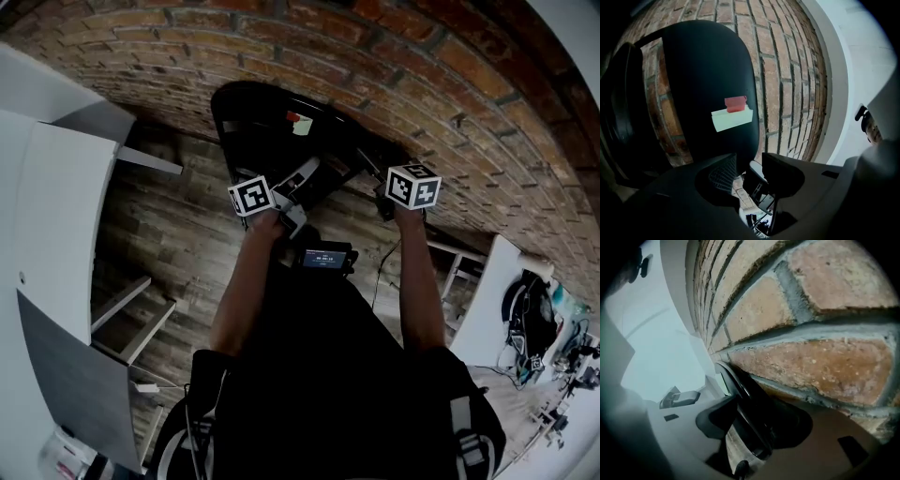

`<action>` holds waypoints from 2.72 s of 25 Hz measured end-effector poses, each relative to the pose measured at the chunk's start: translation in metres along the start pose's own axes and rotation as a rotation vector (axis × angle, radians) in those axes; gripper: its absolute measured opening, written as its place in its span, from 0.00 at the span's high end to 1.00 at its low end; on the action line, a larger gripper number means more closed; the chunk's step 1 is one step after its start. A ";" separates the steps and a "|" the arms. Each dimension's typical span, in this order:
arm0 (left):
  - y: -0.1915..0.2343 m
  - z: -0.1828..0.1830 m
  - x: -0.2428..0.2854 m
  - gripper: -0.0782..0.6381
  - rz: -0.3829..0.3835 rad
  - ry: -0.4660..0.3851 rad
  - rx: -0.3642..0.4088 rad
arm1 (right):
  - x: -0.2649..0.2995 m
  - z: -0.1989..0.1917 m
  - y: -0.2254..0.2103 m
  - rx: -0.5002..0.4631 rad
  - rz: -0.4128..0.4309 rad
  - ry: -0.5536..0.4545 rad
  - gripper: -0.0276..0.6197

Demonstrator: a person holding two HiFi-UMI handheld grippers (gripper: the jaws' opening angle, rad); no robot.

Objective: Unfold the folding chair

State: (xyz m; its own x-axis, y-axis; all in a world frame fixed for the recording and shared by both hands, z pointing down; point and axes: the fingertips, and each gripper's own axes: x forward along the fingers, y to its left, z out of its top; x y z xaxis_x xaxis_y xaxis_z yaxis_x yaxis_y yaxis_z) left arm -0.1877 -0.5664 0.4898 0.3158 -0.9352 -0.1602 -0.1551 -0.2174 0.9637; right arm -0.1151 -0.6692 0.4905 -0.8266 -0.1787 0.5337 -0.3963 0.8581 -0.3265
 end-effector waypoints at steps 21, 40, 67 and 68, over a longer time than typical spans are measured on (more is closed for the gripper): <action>0.187 -0.012 -0.065 0.56 0.471 -0.223 -0.178 | -0.012 -0.017 0.031 -0.277 0.105 0.069 0.65; 0.169 -0.008 -0.087 0.79 0.253 -0.389 -0.227 | -0.015 0.005 0.093 -0.340 0.326 0.084 0.65; 0.154 -0.033 -0.127 0.79 0.198 -0.370 -0.235 | 0.004 -0.042 0.185 -0.484 0.519 0.305 0.82; 0.153 -0.033 -0.130 0.79 0.198 -0.365 -0.234 | 0.003 -0.043 0.188 -0.489 0.514 0.304 0.82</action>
State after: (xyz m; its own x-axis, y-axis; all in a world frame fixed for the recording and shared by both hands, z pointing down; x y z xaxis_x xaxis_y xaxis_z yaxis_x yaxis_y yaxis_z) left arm -0.2214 -0.4684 0.6651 -0.0546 -0.9985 0.0073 0.0487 0.0047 0.9988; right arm -0.1750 -0.4873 0.4642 -0.6852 0.3792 0.6219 0.2876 0.9253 -0.2472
